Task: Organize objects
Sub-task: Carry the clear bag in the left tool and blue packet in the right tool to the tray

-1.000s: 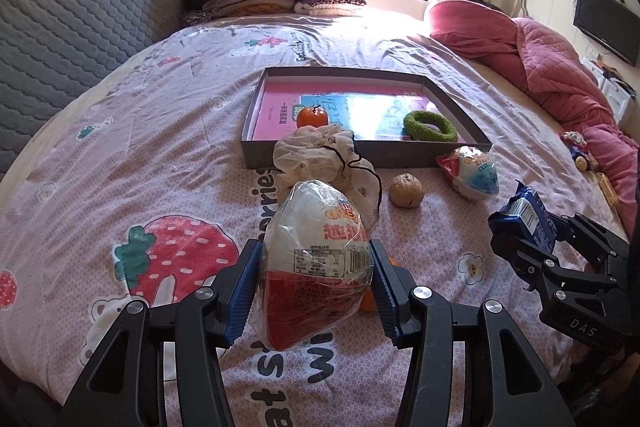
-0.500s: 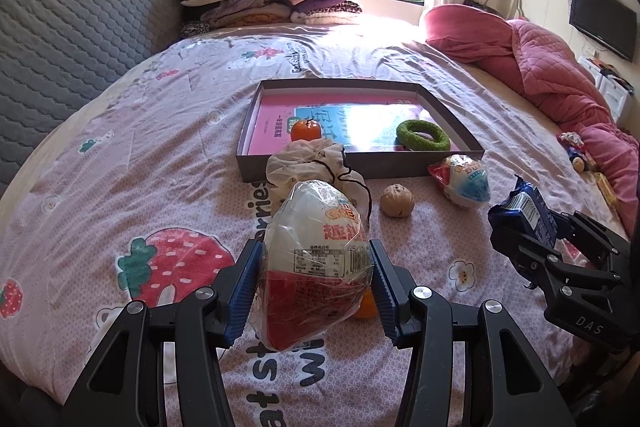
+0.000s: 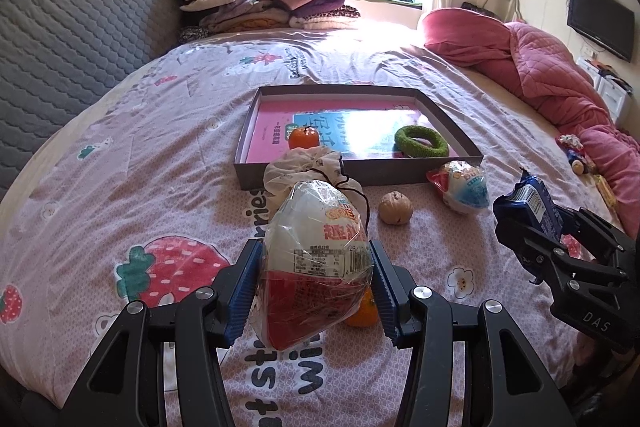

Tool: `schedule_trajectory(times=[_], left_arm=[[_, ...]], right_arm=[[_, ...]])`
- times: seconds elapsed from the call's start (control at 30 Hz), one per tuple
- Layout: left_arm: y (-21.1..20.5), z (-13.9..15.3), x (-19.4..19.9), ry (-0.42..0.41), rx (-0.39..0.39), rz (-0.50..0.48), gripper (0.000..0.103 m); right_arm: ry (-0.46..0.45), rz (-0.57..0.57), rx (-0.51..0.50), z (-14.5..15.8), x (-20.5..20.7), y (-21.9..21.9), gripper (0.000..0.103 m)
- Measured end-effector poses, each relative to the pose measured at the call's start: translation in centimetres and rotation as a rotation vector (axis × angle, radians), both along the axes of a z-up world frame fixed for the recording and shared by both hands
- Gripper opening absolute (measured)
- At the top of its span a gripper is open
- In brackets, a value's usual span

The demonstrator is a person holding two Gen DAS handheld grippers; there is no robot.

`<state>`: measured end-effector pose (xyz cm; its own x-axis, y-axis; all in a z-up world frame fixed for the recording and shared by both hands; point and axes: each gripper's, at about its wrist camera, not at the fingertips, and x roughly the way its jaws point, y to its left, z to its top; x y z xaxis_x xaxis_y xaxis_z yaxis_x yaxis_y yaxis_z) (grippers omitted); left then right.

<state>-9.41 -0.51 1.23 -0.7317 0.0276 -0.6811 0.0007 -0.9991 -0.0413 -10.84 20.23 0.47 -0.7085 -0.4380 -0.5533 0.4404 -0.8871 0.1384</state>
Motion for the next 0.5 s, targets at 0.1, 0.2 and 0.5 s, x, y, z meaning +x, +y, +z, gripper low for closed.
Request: schedule_trajectory(times=[0.1, 0.2, 0.5], left_arm=[[-0.06, 0.01, -0.09, 0.004, 0.005, 0.002, 0.054], [-0.16, -0.04, -0.28, 0.003, 0.009, 0.004, 0.054], [-0.03, -0.21, -0.92, 0.006, 0.016, 0.008, 0.054]], right_arm=[[0.011, 0.002, 0.015, 0.03, 0.15, -0.36, 0.057], [0.011, 0.005, 0.016, -0.05, 0.19, -0.53, 0.057], [0.014, -0.026, -0.002, 0.56, 0.12, -0.79, 0.057]])
